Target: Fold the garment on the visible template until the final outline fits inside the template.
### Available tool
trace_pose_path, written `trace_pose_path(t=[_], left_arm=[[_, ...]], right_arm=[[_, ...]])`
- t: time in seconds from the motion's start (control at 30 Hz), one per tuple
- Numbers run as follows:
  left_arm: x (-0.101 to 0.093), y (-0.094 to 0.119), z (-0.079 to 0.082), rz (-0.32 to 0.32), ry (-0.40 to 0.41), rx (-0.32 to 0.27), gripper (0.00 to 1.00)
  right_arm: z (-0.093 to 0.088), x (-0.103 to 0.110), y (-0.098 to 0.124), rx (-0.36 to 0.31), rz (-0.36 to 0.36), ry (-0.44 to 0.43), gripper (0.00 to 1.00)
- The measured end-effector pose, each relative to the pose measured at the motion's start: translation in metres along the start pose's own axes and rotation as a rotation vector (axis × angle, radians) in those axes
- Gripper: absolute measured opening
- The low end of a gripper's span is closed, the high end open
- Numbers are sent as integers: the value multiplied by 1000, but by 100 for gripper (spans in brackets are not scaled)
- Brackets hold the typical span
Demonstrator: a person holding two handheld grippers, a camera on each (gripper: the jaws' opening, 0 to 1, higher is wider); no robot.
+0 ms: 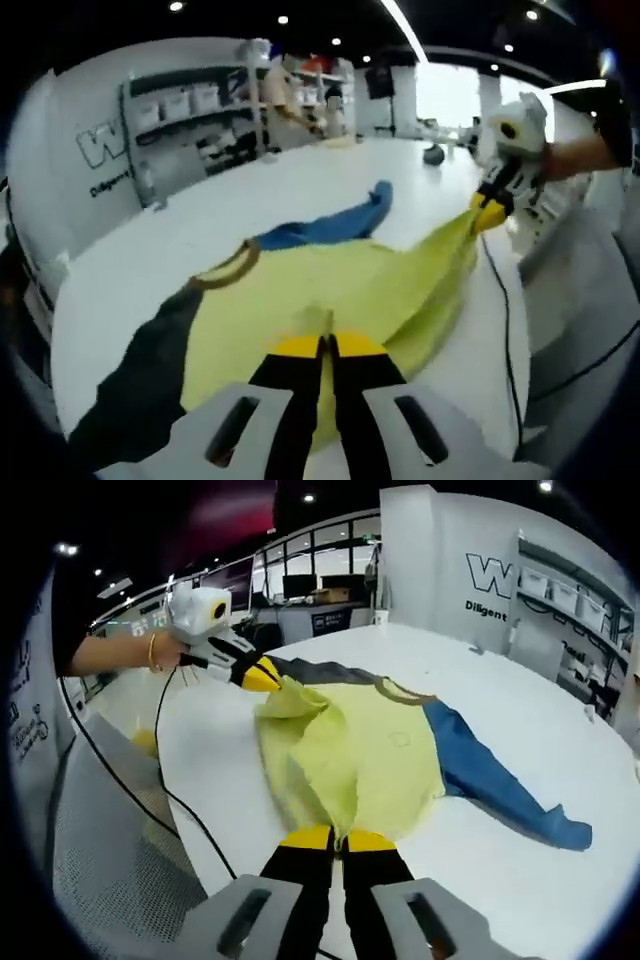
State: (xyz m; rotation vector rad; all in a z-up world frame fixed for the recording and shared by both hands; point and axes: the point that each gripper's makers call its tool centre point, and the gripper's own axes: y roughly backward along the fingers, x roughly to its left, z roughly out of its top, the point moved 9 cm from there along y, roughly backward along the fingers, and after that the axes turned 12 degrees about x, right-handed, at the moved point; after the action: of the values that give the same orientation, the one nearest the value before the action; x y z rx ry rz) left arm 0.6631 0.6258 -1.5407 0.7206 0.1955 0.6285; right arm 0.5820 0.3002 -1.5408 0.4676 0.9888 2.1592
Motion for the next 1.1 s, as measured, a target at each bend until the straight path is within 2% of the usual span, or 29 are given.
trace_pose_path(t=[0.17,0.23,0.3,0.33,0.5,0.57,0.67,0.8,0.87,0.9,0.97,1.07,1.1], left_arm=[[23,44,12,60,79,-109,0],[30,57,14,70,116,-126,0],[32,71,21,56,108,-164,0],[28,81,34,45,105,-181,0],[33,115,53,86,22,-203,0],[40,126,56,96,26,-220,0],[55,140,51,131,47,-232,0],[59,156,50,154,49,-226,0],[53,161,49,137,35,-223,0],[46,164,46,127,-4,-201,0],[39,165,41,117,-26,-183,0],[26,162,22,81,-36,-162,0],[18,160,12,47,-38,-151,0]], right_arm=[[22,-15,25,-71,-35,-7,0],[28,-21,32,-90,-47,-4,0],[40,-27,42,-153,-29,-40,0],[48,-30,49,-197,-27,-51,0],[70,-40,76,-267,-50,-37,0],[72,-43,80,-272,-65,-30,0],[73,-48,86,-272,-89,-24,0],[76,-48,93,-302,-73,-39,0],[76,-45,95,-305,-74,-39,0],[76,-42,95,-290,-83,-15,0],[73,-38,97,-277,-86,2,0],[63,-31,97,-256,-67,14,0],[55,-27,96,-237,-45,21,0]])
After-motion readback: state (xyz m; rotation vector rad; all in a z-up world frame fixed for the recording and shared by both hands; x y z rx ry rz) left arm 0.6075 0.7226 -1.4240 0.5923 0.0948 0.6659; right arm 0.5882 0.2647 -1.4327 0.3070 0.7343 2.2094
